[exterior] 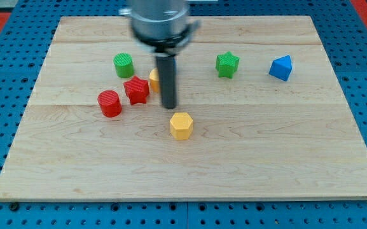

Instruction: Separate red blocks from each other

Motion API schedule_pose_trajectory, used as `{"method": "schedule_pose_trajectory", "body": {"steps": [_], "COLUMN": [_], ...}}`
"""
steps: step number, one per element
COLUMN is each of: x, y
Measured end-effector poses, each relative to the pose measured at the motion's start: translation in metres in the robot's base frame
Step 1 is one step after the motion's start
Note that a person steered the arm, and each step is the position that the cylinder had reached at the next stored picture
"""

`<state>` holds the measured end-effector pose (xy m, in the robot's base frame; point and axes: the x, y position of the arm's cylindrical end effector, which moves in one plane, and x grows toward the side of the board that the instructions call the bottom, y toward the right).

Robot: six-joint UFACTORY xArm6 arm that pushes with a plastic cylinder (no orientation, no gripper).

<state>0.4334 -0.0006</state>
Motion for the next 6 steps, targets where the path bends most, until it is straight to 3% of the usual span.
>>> {"method": "schedule_pose_trajectory", "body": {"steps": [1,3,5,6], "x": [-0.04,-0.005,0.02,0.066], "y": [0.022,-0.119,-0.112,-0.145]}}
